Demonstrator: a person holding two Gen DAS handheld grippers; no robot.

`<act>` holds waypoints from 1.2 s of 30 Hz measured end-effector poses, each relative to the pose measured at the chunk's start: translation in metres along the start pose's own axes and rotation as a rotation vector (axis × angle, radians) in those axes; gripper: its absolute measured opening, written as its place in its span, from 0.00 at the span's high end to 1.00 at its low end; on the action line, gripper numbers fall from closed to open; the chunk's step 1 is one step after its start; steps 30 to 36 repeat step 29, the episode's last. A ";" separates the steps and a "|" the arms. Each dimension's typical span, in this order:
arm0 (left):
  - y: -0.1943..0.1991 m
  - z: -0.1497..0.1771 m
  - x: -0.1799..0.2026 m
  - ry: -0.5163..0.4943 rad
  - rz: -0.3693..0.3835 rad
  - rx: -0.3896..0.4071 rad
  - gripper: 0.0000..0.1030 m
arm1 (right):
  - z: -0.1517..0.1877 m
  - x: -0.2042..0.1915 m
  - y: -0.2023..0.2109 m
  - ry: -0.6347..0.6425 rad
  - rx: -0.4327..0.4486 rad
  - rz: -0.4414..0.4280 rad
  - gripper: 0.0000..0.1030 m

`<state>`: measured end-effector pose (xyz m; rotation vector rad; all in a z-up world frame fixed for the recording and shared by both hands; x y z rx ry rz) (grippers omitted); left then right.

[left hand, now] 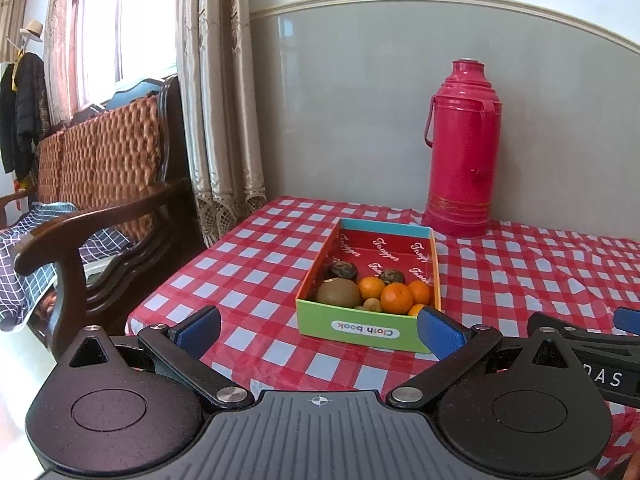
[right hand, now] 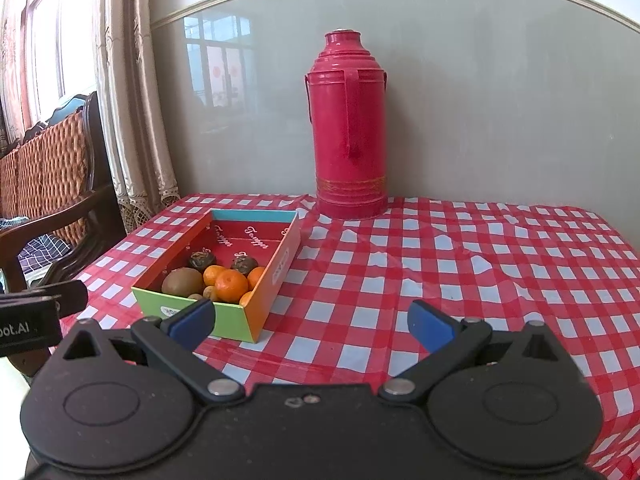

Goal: Organize fruits

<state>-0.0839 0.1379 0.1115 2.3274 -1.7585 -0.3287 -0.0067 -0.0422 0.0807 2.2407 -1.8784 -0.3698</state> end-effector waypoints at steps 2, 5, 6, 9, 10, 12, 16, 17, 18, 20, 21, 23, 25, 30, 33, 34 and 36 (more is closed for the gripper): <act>0.000 0.000 0.000 0.003 0.007 -0.002 0.00 | 0.000 0.000 0.000 0.000 -0.001 -0.001 0.06; -0.001 0.000 -0.001 0.009 0.012 -0.004 0.00 | 0.000 -0.001 0.000 0.002 -0.001 -0.001 0.06; -0.001 0.000 -0.001 0.010 0.013 -0.004 0.00 | 0.000 -0.001 0.000 0.002 0.000 -0.002 0.06; -0.002 0.000 -0.001 0.010 0.014 -0.004 0.00 | 0.000 -0.002 0.000 0.005 0.001 -0.004 0.06; -0.002 0.000 -0.001 0.010 0.014 -0.004 0.00 | 0.000 -0.002 0.000 0.006 0.001 -0.004 0.06; -0.002 0.000 -0.001 0.013 0.014 -0.008 0.00 | 0.000 -0.002 -0.001 0.009 0.000 -0.007 0.06; -0.007 0.001 -0.001 0.018 0.024 -0.017 0.00 | 0.000 -0.003 -0.004 0.012 -0.003 -0.009 0.06; -0.008 0.001 -0.001 0.022 0.034 -0.020 0.00 | 0.000 -0.003 -0.005 0.013 -0.004 -0.010 0.06; -0.010 0.002 -0.001 0.028 0.039 -0.021 0.00 | 0.000 -0.003 -0.006 0.012 -0.005 -0.011 0.06; -0.013 0.002 0.000 0.023 0.040 -0.024 0.00 | -0.001 -0.004 -0.009 0.014 -0.004 -0.013 0.06; -0.014 0.002 0.001 0.017 0.040 -0.026 0.00 | 0.000 -0.004 -0.009 0.015 -0.004 -0.011 0.06; -0.016 0.002 0.002 0.011 0.035 -0.019 0.00 | -0.001 -0.006 -0.011 0.019 -0.005 -0.015 0.06; -0.019 0.002 0.002 0.019 0.041 -0.013 0.00 | -0.001 -0.007 -0.014 0.026 -0.007 -0.013 0.06; -0.023 -0.001 0.004 -0.005 0.014 0.012 0.00 | -0.002 -0.008 -0.021 0.026 -0.010 -0.019 0.06; -0.023 -0.001 0.004 -0.005 0.014 0.012 0.00 | -0.002 -0.008 -0.021 0.026 -0.010 -0.019 0.06; -0.023 -0.001 0.004 -0.005 0.014 0.012 0.00 | -0.002 -0.008 -0.021 0.026 -0.010 -0.019 0.06; -0.023 -0.001 0.004 -0.005 0.014 0.012 0.00 | -0.002 -0.008 -0.021 0.026 -0.010 -0.019 0.06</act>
Point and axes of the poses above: each gripper's, at about its wrist camera, not at the fingertips, and y roughly against the way its jaws point, x to its right, z to its underside, the point moved 2 cm from there along -y, roughly the way its jaws point, and after that the axes turned 10 degrees about x, right-handed, at the moved point
